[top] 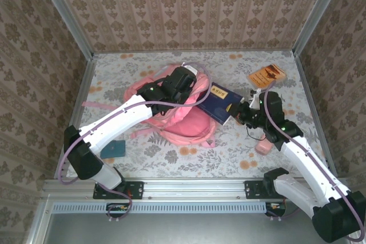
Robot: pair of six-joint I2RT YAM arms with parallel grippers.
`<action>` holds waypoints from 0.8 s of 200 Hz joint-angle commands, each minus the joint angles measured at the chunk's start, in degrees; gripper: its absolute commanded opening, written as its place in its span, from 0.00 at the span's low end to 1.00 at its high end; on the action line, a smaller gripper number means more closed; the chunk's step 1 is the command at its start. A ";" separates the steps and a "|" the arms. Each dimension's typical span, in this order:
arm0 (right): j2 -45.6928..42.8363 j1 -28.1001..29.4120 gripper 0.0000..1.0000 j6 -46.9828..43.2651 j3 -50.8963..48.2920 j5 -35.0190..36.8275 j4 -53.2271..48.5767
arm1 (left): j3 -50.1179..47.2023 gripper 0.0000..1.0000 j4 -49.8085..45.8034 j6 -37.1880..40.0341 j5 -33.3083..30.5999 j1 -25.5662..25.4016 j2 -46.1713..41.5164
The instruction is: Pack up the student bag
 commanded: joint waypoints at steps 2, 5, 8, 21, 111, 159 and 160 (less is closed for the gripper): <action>1.50 3.36 0.00 3.35 -0.94 -0.21 5.52 | 1.88 0.06 8.05 -1.15 -0.10 -0.41 -1.68; 1.86 3.76 0.00 3.62 -0.93 0.32 5.58 | 1.96 0.05 8.10 -1.32 0.03 -0.42 -1.63; 2.23 4.20 0.00 3.96 -0.92 0.86 5.54 | 1.96 0.05 8.13 -1.41 0.23 -0.36 -1.54; 3.66 5.92 0.00 5.41 -1.30 2.19 7.69 | 1.92 0.05 8.52 -2.04 1.04 -0.41 -1.56; 21.69 14.87 0.00 13.50 3.60 13.98 24.87 | 1.59 0.00 9.00 -6.08 3.79 -0.64 -3.08; 30.92 17.21 0.00 16.58 6.89 21.19 28.18 | 0.26 0.00 9.71 -7.31 3.73 -0.73 -4.22; 31.06 17.31 0.00 16.73 6.89 21.30 28.28 | 0.25 0.00 9.76 -7.32 3.69 -0.76 -4.27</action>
